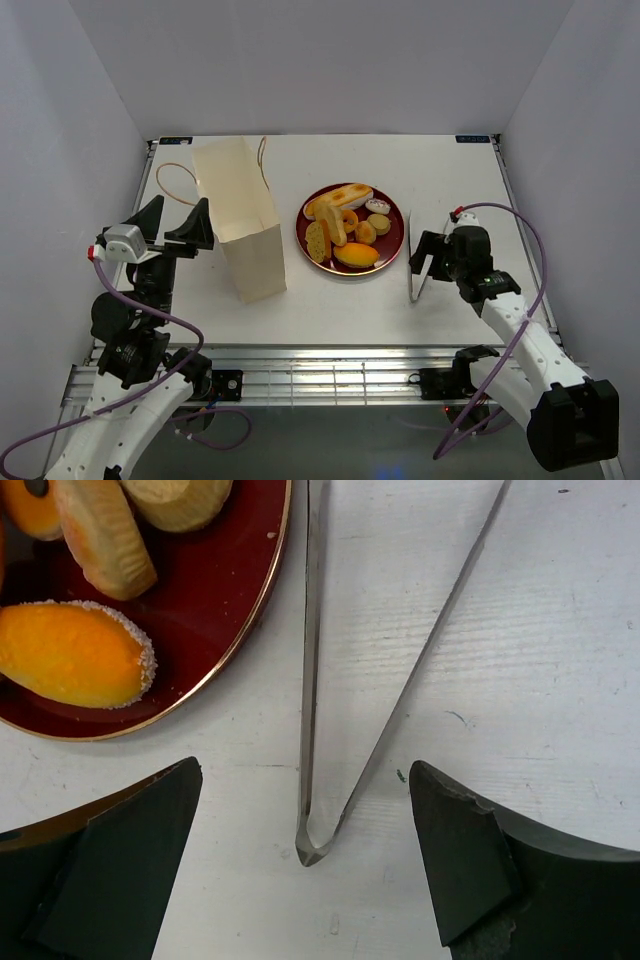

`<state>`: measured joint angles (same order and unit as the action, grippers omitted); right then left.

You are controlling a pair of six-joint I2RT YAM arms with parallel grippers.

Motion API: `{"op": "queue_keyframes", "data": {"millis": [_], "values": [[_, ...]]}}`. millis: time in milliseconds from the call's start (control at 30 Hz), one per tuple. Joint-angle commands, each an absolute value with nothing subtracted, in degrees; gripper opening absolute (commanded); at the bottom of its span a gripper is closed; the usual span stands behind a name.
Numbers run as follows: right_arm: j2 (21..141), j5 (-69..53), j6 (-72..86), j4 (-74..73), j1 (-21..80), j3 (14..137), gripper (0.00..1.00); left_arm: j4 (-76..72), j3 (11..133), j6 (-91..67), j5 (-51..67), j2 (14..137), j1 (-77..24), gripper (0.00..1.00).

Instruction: Place the fake bread into the paper bag

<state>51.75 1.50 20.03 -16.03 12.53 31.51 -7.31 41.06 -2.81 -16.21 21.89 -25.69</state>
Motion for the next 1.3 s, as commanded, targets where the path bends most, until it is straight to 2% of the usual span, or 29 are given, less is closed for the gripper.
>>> {"op": "queue_keyframes", "data": {"millis": [0, 167, 333, 900, 1267], "values": [[53.16, 7.9, 17.84, -17.31, 16.51, 33.04, 0.9, -6.94, 40.7, -2.29, -18.45, 21.01, -26.19, 0.98], [59.05, 15.54, 19.94, -17.58, 23.98, 34.1, 0.9, -6.77, 40.69, -2.2, -18.9, 20.66, -26.54, 0.98], [62.92, 19.25, 22.5, -16.7, 25.66, 35.07, 0.9, -7.03, 40.26, -1.32, -19.51, 20.04, -27.6, 0.98], [77.6, 22.06, 26.63, -8.79, 25.31, 38.93, 0.9, -7.65, 39.9, -1.14, -19.95, 20.13, -28.04, 0.98], [83.32, 22.41, 26.02, -7.56, 19.95, 42.1, 0.93, -7.56, 39.73, -0.88, -19.86, 20.48, -28.74, 0.98]]}}
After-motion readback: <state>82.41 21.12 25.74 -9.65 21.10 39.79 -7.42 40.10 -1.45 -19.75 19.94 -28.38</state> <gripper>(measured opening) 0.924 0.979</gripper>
